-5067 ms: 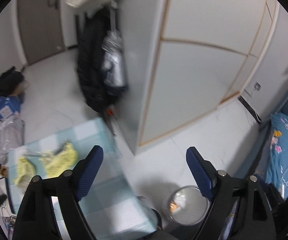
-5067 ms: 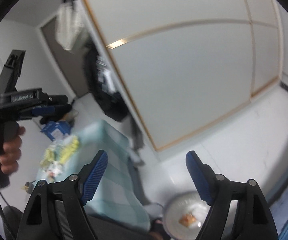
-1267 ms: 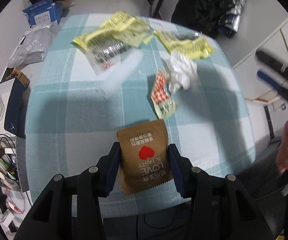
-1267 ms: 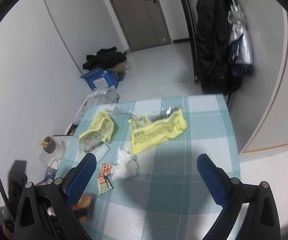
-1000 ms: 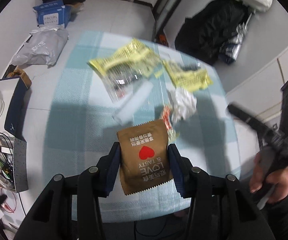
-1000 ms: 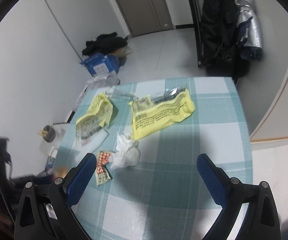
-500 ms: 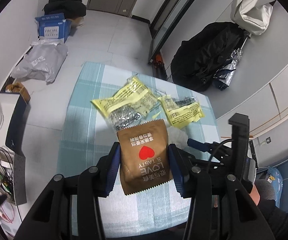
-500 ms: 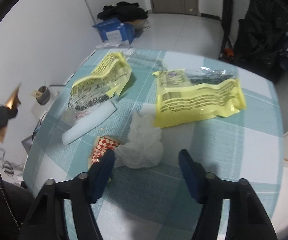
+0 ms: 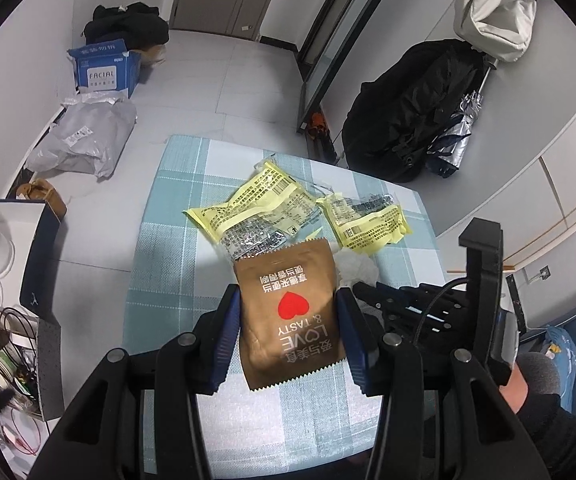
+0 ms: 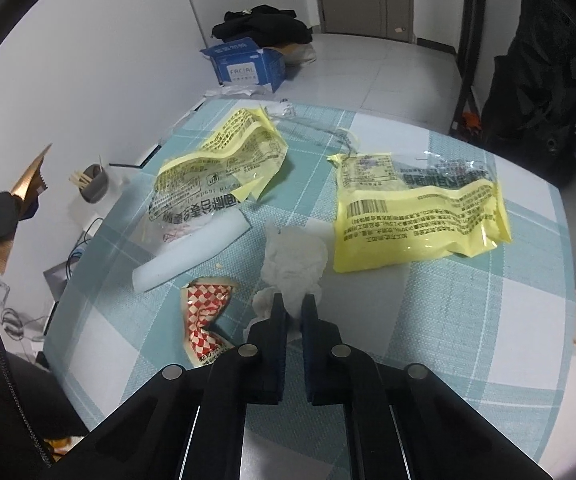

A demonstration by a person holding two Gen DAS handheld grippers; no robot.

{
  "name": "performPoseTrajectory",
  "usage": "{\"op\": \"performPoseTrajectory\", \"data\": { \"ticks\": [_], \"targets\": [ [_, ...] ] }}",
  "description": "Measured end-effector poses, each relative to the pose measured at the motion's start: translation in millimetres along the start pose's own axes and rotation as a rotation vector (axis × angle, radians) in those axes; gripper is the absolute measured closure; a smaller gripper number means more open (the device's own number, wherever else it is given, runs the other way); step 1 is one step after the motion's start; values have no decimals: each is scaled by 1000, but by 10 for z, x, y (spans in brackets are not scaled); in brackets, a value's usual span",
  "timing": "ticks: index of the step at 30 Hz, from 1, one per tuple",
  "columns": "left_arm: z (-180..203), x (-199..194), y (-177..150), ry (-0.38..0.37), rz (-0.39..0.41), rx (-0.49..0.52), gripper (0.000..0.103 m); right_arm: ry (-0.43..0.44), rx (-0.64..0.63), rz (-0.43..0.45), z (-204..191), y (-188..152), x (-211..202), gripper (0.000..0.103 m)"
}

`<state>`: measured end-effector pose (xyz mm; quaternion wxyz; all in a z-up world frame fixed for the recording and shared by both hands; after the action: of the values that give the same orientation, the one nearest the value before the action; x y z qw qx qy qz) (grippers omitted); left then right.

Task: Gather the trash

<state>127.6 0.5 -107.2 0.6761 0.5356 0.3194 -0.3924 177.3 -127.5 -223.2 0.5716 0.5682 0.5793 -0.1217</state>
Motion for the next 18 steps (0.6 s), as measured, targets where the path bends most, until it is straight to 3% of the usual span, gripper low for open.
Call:
{"op": "performPoseTrajectory", "data": {
  "ticks": [8, 18],
  "targets": [
    [122, -85, -13, 16, 36, 47, 61, 9, 31, 58, 16, 26, -260, 98],
    [200, -86, -2, 13, 67, 35, 61, 43, 69, 175, 29, 42, -768, 99]
  ]
}}
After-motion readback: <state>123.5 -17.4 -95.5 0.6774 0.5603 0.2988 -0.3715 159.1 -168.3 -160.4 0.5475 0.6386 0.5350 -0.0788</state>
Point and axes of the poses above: each gripper's, at about its wrist camera, not at the fingertips, and x roughly the way its jaws point, z to its right, y to its top, the point moved 9 cm from there along x, roughly the way its jaws point, and after that the axes turned 9 degrees about y, right-handed, at the moved point
